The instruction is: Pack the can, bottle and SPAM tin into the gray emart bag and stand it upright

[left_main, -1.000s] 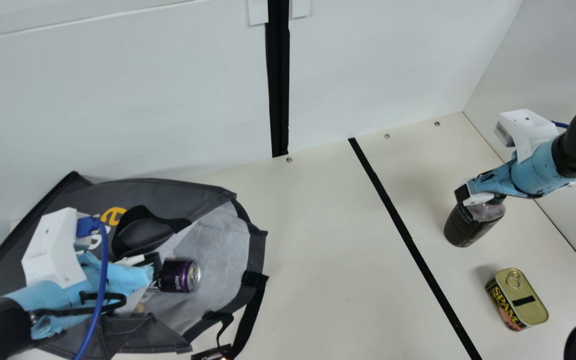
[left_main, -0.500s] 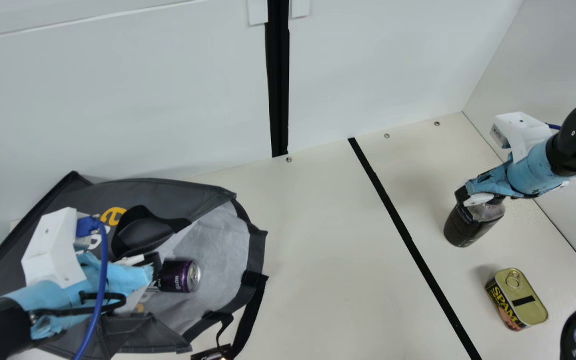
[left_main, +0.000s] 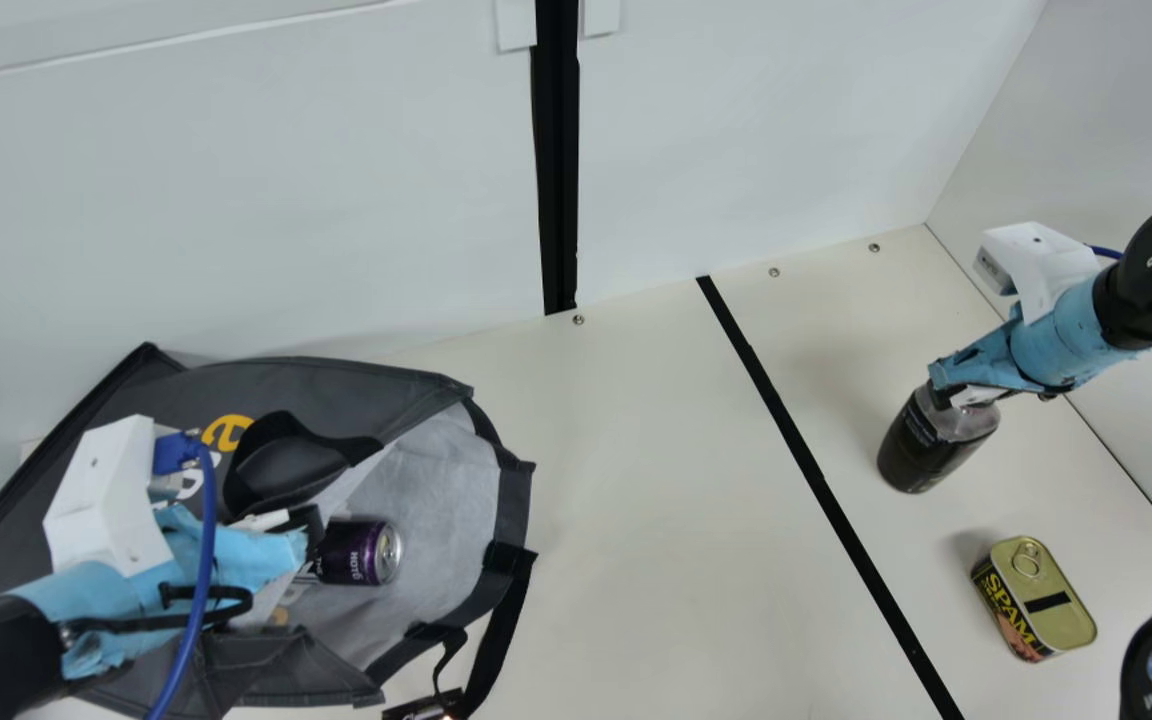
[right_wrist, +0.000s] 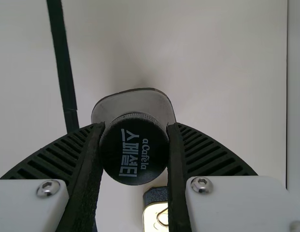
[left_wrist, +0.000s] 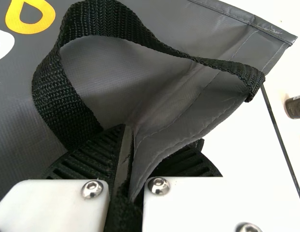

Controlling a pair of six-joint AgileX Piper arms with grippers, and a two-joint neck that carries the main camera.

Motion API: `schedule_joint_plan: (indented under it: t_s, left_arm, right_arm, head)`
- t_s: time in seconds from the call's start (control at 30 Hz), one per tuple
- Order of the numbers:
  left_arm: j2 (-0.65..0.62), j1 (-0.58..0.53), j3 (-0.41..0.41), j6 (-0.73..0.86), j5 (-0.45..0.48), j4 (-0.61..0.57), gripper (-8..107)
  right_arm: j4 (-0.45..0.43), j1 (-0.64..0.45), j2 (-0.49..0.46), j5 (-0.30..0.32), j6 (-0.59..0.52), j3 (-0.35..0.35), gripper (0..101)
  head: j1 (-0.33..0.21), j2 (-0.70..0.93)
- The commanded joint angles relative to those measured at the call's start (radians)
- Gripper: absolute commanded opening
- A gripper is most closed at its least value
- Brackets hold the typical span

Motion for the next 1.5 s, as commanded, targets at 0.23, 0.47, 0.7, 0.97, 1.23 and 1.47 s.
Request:
schedule_joint_plan:
  t_s: [0.23,0.47,0.7,0.97,1.23,1.47]
  left_arm:
    - [0.0,0.0,0.0,0.0,0.0,0.0,-8]
    - [0.0,0.0,0.0,0.0,0.0,0.0,-8]
    - [0.0,0.0,0.0,0.0,0.0,0.0,-8]
    - [0.0,0.0,0.0,0.0,0.0,0.0,-8]
    - [0.0,0.0,0.0,0.0,0.0,0.0,-8]
    - [0.0,0.0,0.0,0.0,0.0,0.0,-8]
  right_arm:
    - [0.054,-0.001,-0.024,0.017,-0.082,-0.039,0]
    - [0.083,0.01,-0.067,0.017,-0.138,-0.018,0]
    - [0.097,0.039,-0.13,0.017,-0.186,0.036,0]
    - [0.106,0.094,-0.218,0.017,-0.225,0.106,0]
    - [0.106,0.165,-0.305,0.017,-0.234,0.168,0]
    - [0.104,0.237,-0.372,0.017,-0.228,0.21,0]
  head:
    - [-0.023,-0.001]
    - [-0.023,-0.001]
    - [-0.023,-0.001]
    - [-0.023,-0.001]
    - [-0.023,-0.001]
    - [-0.023,-0.001]
